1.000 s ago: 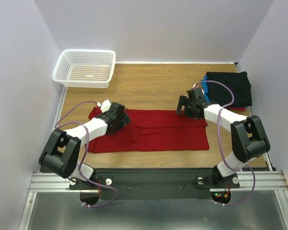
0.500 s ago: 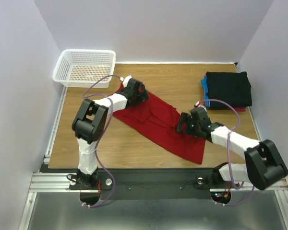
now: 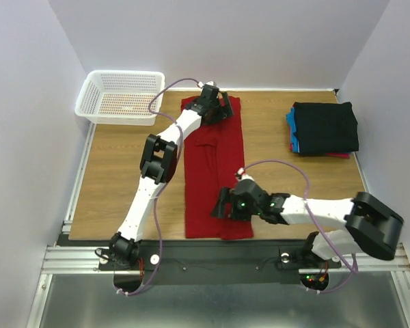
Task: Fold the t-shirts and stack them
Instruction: Fold the tshirt
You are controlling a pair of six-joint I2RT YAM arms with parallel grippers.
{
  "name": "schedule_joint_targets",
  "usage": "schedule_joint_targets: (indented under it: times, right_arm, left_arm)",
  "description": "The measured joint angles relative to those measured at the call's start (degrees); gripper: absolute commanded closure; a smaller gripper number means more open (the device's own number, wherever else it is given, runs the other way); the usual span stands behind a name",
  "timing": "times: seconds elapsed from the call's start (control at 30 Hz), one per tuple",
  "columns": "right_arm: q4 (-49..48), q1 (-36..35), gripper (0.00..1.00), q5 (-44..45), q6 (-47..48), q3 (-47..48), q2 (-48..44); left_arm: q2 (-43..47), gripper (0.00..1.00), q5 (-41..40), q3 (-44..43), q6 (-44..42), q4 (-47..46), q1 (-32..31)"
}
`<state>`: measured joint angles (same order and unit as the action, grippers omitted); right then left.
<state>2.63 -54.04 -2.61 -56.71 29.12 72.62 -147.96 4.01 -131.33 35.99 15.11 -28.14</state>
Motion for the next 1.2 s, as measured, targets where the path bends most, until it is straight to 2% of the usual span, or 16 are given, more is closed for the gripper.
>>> schedule_joint_targets:
  times: [0.07,0.17,0.27,0.53,0.83,1.0,1.1,1.17,1.2]
  right_arm:
    - [-1.99,-3.54,0.00,0.02,-1.09,2.67,4.37]
    - [-3.72,-6.54,0.00,0.09,-1.77,5.75,8.50]
    - [-3.58,-7.39,0.00,0.39,-2.03,6.19,8.90]
    - [0.20,-7.69,0.00,0.59,-1.81,5.97,4.90]
    - [5.16,-7.93,0.00,1.07,4.83,10.91,-1.70]
    - [6.75,-7.93,0.00,2.05,5.97,11.32,-5.95]
    - [8.24,-7.93,0.00,3.04,5.73,10.75,-7.10]
    - [9.49,-7.93,0.00,3.89,5.49,9.57,-8.11]
    - [10.25,-7.93,0.00,4.15,5.38,8.94,-8.81]
  left_arm:
    - [-2.86,0.01,2.47,-4.68,0.04,0.96,0.52]
    - [-3.10,0.01,5.73,-4.85,0.33,0.94,1.60]
    - [-2.93,0.01,7.98,-4.13,0.94,0.20,2.45]
    - [-2.93,0.01,9.05,-4.20,2.75,0.04,3.78]
    - [0.02,0.02,7.96,-2.03,2.36,2.21,4.63]
    - [15.30,0.02,5.75,11.69,-0.02,4.31,4.63]
    - [33.79,0.02,2.36,27.45,-1.53,2.10,4.07]
    - [52.17,0.02,-0.13,43.98,-1.81,-4.66,2.54]
    - [58.66,0.02,-0.90,49.35,-1.62,-6.73,1.55]
